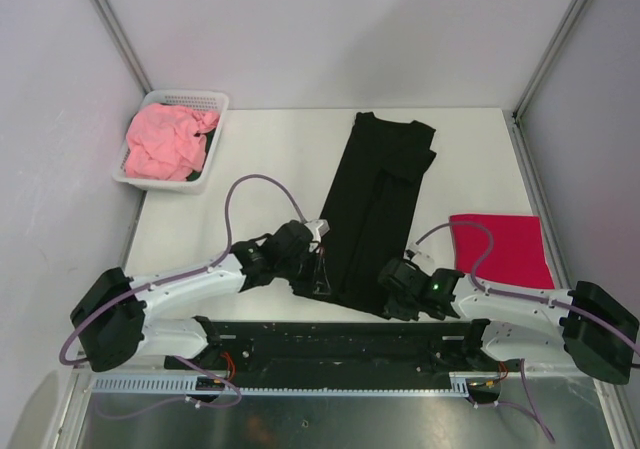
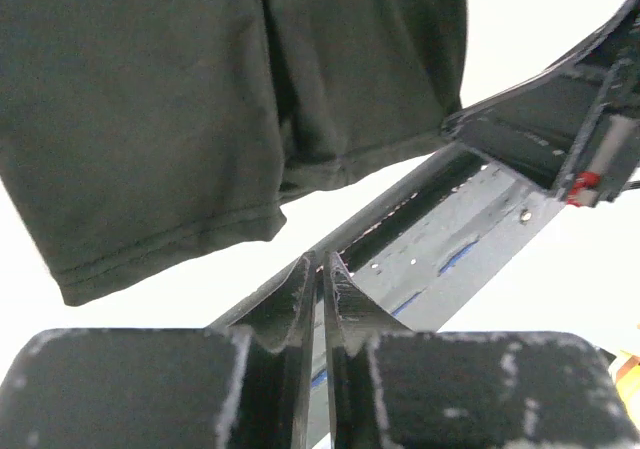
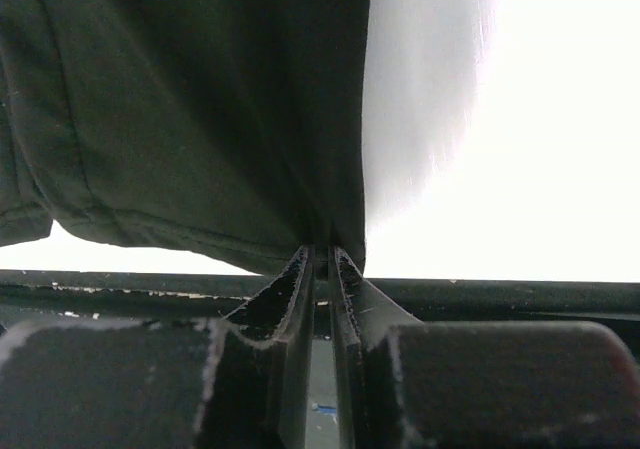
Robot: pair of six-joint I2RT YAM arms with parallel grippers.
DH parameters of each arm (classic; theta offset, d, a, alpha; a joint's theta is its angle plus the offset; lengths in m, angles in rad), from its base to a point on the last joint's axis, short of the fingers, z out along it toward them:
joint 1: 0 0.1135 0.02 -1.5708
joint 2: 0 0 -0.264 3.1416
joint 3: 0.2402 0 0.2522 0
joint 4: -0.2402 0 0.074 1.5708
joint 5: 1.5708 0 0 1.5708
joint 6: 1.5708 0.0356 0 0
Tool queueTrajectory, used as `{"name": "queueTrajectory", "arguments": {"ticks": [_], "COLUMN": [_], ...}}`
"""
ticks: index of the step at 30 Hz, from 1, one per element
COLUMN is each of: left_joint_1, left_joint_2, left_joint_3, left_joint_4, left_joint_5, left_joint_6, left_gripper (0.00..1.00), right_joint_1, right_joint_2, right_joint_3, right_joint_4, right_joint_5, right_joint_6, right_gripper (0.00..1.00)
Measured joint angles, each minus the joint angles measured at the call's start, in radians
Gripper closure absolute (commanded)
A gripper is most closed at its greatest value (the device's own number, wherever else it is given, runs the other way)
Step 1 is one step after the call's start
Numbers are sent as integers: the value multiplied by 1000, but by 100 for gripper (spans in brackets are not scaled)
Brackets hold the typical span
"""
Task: Fold and stack the t-shirts
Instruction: Grab the bottom of the folded rectangular tshirt with both arms
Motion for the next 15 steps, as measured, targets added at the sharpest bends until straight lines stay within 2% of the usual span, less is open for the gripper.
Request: {"name": "queueTrajectory", "arguments": {"ticks": [9, 15], "left_joint_1": [-1, -3], "left_joint_2": [87, 249], "left_joint_3": [57, 57], "left_joint_4": [0, 31], "left_joint_5": [8, 10], "left_joint_6": [1, 8], "left_gripper": [91, 92], "right_joint_1": [4, 5], "right_joint_2": [-31, -142], "right_joint_3": [-48, -55], "right_joint_4": [60, 30], "right_joint_5": [-15, -11], "right_joint_6": [33, 50], "right_gripper": [83, 78]}}
